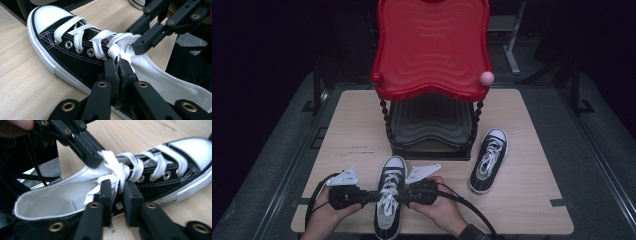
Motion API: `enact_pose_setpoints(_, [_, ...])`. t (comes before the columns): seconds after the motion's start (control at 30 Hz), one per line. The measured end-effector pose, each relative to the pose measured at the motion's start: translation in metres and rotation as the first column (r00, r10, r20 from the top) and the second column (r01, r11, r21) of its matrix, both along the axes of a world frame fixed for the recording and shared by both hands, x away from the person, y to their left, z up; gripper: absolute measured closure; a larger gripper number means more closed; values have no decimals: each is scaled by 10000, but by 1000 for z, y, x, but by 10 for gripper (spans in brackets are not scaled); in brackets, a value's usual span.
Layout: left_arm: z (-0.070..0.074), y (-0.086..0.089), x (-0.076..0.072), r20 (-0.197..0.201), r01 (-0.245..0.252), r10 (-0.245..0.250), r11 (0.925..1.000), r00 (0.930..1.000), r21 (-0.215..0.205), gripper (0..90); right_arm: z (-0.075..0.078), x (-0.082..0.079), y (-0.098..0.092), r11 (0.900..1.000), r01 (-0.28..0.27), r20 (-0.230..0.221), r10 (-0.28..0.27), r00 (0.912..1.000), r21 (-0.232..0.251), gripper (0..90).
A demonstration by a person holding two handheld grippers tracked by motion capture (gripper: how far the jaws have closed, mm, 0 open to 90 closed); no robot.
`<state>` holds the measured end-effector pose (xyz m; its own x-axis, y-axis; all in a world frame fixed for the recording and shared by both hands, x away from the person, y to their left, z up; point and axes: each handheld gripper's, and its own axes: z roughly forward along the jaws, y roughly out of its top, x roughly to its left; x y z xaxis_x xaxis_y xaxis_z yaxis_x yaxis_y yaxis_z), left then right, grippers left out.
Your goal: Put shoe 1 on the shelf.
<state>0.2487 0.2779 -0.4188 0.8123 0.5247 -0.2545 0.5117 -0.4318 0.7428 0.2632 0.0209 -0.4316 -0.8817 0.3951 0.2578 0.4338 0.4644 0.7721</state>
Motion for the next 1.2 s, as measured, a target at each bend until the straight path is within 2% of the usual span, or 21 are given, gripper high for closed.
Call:
enact_pose_setpoints(0.07, [1, 1, 0, -41, -22, 21, 10000, 10000, -29, 879, -1, 1, -1, 10000, 37, -193, -36, 9998, 40, 846])
enact_pose_setpoints(0.2, [4, 1, 0, -31, -7, 7, 10000, 10000, -23, 881, 1, 0, -3, 9999, 83, -223, -81, 9997, 111, 856])
enact_pose_setpoints(0.33, [7, 0, -3, -76, 162, -163, 9997, 9998, -162, 881, 6, -2, -7, 9999, 98, -184, -95, 9998, 128, 859])
enact_pose_setpoints(0.53, [17, -11, -9, 142, 650, -644, 9971, 9978, -404, 881, 18, -16, -23, 9998, 57, -71, -55, 10000, 187, 859])
enact_pose_setpoints(0.73, [34, -28, -16, 549, 1175, -1135, 9900, 9920, -775, 879, 34, -26, -44, 9988, 111, 150, -119, 9998, 469, 859])
enact_pose_setpoints(0.93, [48, -41, -13, 947, 1491, -1404, 9845, 9856, -928, 880, 48, -32, -61, 9973, 286, 497, -319, 9983, 672, 858])
enact_pose_setpoints(1.1, [65, -50, -7, 1458, 1582, -1432, 9826, 9789, -972, 881, 62, -30, -73, 9945, 502, 837, -579, 9948, 920, 859])
enact_pose_setpoints(1.2, [73, -55, 2, 1774, 1456, -1271, 9847, 9759, -953, 881, 72, -23, -77, 9939, 611, 1100, -711, 9914, 916, 859])
